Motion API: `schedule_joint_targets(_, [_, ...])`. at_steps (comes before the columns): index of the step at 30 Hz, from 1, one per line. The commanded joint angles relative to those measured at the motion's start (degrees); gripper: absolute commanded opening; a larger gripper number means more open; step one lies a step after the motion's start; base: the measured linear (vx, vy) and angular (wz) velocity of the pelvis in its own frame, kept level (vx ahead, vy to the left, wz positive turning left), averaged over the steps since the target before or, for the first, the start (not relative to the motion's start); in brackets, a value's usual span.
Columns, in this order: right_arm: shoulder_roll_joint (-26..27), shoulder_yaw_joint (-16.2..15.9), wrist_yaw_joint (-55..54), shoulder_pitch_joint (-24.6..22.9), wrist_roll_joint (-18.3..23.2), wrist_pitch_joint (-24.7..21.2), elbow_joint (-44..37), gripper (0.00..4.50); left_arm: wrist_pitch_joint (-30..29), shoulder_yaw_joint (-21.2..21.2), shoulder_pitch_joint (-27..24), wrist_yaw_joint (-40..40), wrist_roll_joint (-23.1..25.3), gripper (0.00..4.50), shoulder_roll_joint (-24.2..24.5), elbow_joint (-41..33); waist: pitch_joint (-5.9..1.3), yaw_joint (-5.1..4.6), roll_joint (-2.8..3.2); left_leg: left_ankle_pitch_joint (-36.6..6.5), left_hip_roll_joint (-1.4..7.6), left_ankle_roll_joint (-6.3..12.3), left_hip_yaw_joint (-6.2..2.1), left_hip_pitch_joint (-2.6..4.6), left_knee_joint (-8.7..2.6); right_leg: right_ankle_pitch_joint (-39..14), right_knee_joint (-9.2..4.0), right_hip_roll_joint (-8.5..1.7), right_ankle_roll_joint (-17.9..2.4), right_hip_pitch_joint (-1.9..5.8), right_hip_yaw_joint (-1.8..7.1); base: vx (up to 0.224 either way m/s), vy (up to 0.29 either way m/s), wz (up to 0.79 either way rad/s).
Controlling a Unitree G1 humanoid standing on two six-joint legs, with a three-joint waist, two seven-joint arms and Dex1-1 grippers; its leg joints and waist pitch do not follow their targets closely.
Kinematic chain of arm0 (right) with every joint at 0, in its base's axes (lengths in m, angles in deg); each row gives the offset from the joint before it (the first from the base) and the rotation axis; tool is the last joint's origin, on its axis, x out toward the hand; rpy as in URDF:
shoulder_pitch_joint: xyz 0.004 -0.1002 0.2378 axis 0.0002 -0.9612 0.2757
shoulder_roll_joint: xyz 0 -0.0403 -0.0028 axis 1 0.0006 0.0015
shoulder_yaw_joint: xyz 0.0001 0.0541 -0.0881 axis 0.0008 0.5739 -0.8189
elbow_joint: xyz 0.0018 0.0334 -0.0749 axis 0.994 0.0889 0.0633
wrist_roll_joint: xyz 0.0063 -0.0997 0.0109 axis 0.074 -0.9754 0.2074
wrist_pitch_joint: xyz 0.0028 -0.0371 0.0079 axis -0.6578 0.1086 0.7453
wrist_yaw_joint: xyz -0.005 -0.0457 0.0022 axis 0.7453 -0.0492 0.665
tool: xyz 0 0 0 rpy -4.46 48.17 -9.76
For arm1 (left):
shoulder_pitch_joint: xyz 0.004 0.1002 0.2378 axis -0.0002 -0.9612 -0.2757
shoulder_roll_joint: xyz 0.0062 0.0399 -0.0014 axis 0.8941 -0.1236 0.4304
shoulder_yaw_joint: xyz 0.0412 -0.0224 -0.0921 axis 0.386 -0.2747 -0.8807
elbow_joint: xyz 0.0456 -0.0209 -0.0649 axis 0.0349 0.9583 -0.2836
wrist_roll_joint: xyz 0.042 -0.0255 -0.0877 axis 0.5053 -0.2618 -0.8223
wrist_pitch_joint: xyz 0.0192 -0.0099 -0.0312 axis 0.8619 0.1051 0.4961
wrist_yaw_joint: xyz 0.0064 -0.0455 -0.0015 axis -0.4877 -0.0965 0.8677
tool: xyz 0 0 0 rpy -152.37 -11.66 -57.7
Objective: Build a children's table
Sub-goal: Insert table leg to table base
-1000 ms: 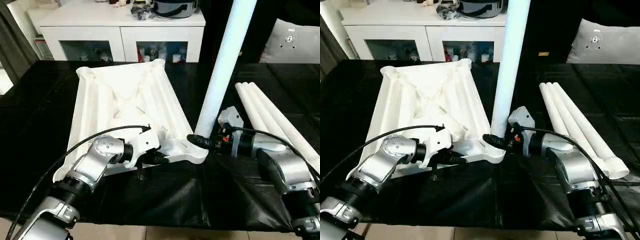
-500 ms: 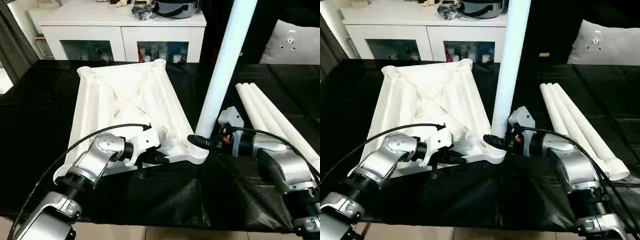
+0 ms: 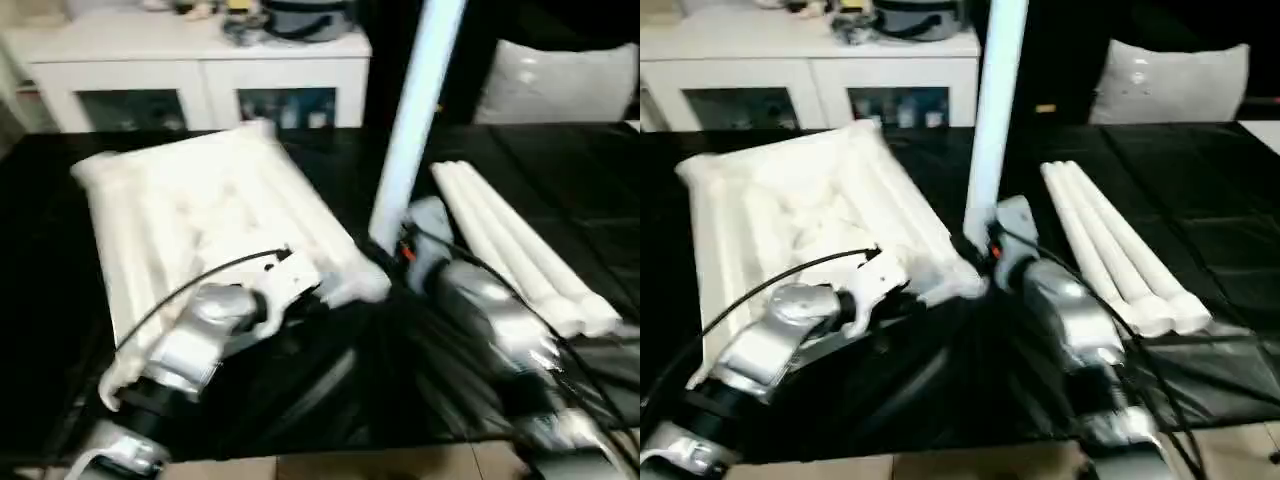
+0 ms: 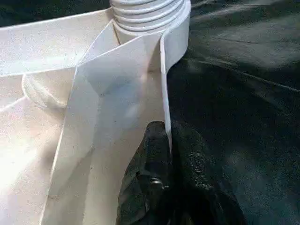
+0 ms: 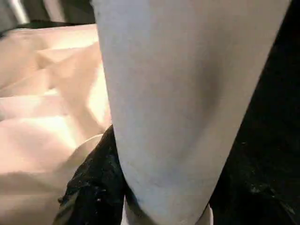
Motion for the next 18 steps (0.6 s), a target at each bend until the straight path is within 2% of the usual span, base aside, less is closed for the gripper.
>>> schedule_joint_targets(1, [0.73, 1.04, -5.29, -2.27, -1.96, -4.50, 10.61, 1.89, -0.74, 3.61, -0.67, 0.43, 0.61, 0.00, -0.74, -4.93, -1.18, 0.31, 0.11, -23.29, 6.29, -0.81, -3.47, -1.95, -7.03, -26.29, -4.92, -4.85, -10.78, 1.09, 3.20, 0.000, 0.000, 0.00])
schedule_joint_targets(2, [0.89, 1.14, -5.46, -2.10, -1.98, -4.47, 10.90, 1.89, -1.10, 3.66, -0.70, 0.31, 0.54, 0.00, -0.87, -5.18, -1.23, 0.33, 0.17, -22.46, 6.33, -0.71, -3.45, -2.04, -7.04, -24.64, -4.77, -4.88, -11.33, 1.24, 3.24, 0.000, 0.000, 0.00])
schedule_joint_targets(4, [1.30, 1.31, -5.73, -1.61, -2.28, -4.48, 11.83, 1.89, -1.90, 3.73, -0.76, 0.22, 0.42, 0.00, -1.20, -5.48, -1.46, 0.21, 0.26, -19.25, 6.34, -0.15, -3.08, -2.02, -6.91, -17.27, -4.32, -4.72, -13.73, 1.58, 3.17, 0.000, 0.000, 0.00])
schedule_joint_targets(5, [1.50, 1.41, -5.85, -1.44, -2.36, -4.39, 12.17, 1.89, -2.18, 3.71, -0.78, 0.17, 0.41, 0.00, -1.31, -5.57, -1.47, 0.22, 0.28, -18.62, 6.33, 0.14, -3.04, -2.02, -6.92, -15.98, -4.23, -4.70, -14.20, 1.64, 3.12, 0.000, 0.000, 0.00])
schedule_joint_targets(7, [1.76, 1.35, -6.29, -0.96, -2.55, -4.05, 13.08, 1.89, -2.70, 3.64, -0.79, -0.20, 0.44, 0.00, -1.61, -5.64, -1.70, 0.17, 0.42, -14.76, 6.31, 1.44, -2.74, -2.01, -6.67, -10.45, -3.90, -4.73, -16.03, 2.12, 3.06, 0.000, 0.000, 0.00])
schedule_joint_targets(8, [1.77, 1.31, -6.42, -0.79, -2.62, -3.89, 13.41, 1.89, -2.90, 3.67, -0.80, -0.33, 0.48, 0.00, -1.68, -5.72, -1.77, 0.12, 0.31, -13.77, 6.28, 1.86, -2.66, -2.05, -6.64, -9.27, -3.85, -4.70, -16.39, 2.26, 2.98, 0.051, 0.002, 0.01])
schedule_joint_targets(9, [1.84, 1.46, -6.75, -0.57, -2.57, -3.69, 13.85, 1.89, -3.19, 3.69, -0.83, -0.52, 0.49, 0.00, -1.82, -5.85, -1.78, 0.18, 0.51, -12.34, 6.31, 2.64, -2.59, -1.96, -6.59, -7.55, -3.73, -4.71, -17.06, 2.40, 2.90, 0.000, 0.000, 0.00])
schedule_joint_targets(11, [1.87, 1.80, -6.72, -0.48, -2.25, -3.33, 14.02, 1.89, -3.52, 3.58, -0.82, -0.54, 0.29, 0.00, -1.94, -5.93, -1.72, 0.23, 0.33, -11.77, 6.32, 3.63, -2.46, -1.92, -6.54, -7.73, -3.85, -4.73, -17.46, 2.50, 2.87, 0.000, 0.000, 0.00])
schedule_joint_targets(12, [1.84, 1.93, -6.54, -0.46, -2.08, -3.09, 14.04, 2.45, -3.70, 3.51, -0.80, -0.51, 0.15, 0.00, -1.96, -5.97, -1.67, 0.24, 0.31, -12.40, 6.38, 3.81, -2.44, -1.88, -6.58, -9.01, -3.93, -4.73, -17.42, 2.46, 2.83, 0.000, 0.000, 0.00])
schedule_joint_targets(14, [1.70, 2.04, -5.82, -0.45, -1.82, -2.02, 14.15, 2.59, -3.78, 3.08, -0.47, -0.59, -0.23, 0.00, -1.97, -5.56, -1.60, 0.11, 0.39, -14.24, 6.43, 3.40, -2.48, -1.77, -6.64, -11.51, -4.09, -4.69, -17.05, 2.29, 2.79, 0.000, 0.000, 0.00])
schedule_joint_targets(15, [1.60, 2.33, -5.37, -0.55, -1.83, -1.31, 14.10, 2.65, -3.55, 2.53, 0.03, -0.91, -0.45, 0.00, -1.95, -4.75, -1.70, 0.32, 0.56, -14.71, 6.49, 2.89, -2.42, -1.39, -6.57, -12.45, -4.24, -4.70, -17.30, 1.99, 2.84, 0.000, 0.000, 0.00])
schedule_joint_targets(16, [1.59, 2.36, -5.34, -0.56, -1.83, -1.25, 14.09, 2.80, -3.52, 2.48, 0.08, -0.93, -0.47, 0.00, -1.94, -4.67, -1.57, 0.65, 0.50, -15.05, 6.63, 2.90, -2.26, -1.38, -6.64, -12.24, -4.39, -4.71, -17.06, 1.91, 2.89, 0.000, 0.000, 0.00])
schedule_joint_targets(17, [1.47, 2.42, -5.13, -0.65, -1.89, -1.00, 13.97, 2.96, -3.35, 2.22, 0.36, -1.01, -0.55, 0.00, -1.91, -4.20, -1.84, 0.84, 0.33, -13.13, 6.59, 2.89, -2.47, -1.65, -6.68, -9.97, -3.87, -4.55, -17.10, 2.45, 2.72, 0.000, 0.000, 0.00])
schedule_joint_targets(18, [1.33, 2.52, -4.71, -0.85, -1.80, -0.47, 13.66, 3.05, -3.16, 1.96, 0.66, -1.02, -0.70, 0.00, -1.78, -3.73, -1.86, 1.17, 0.31, -10.15, 6.49, 3.82, -2.38, -1.79, -6.54, -6.82, -3.63, -4.62, -17.46, 2.59, 2.74, 0.000, 0.000, 0.00])
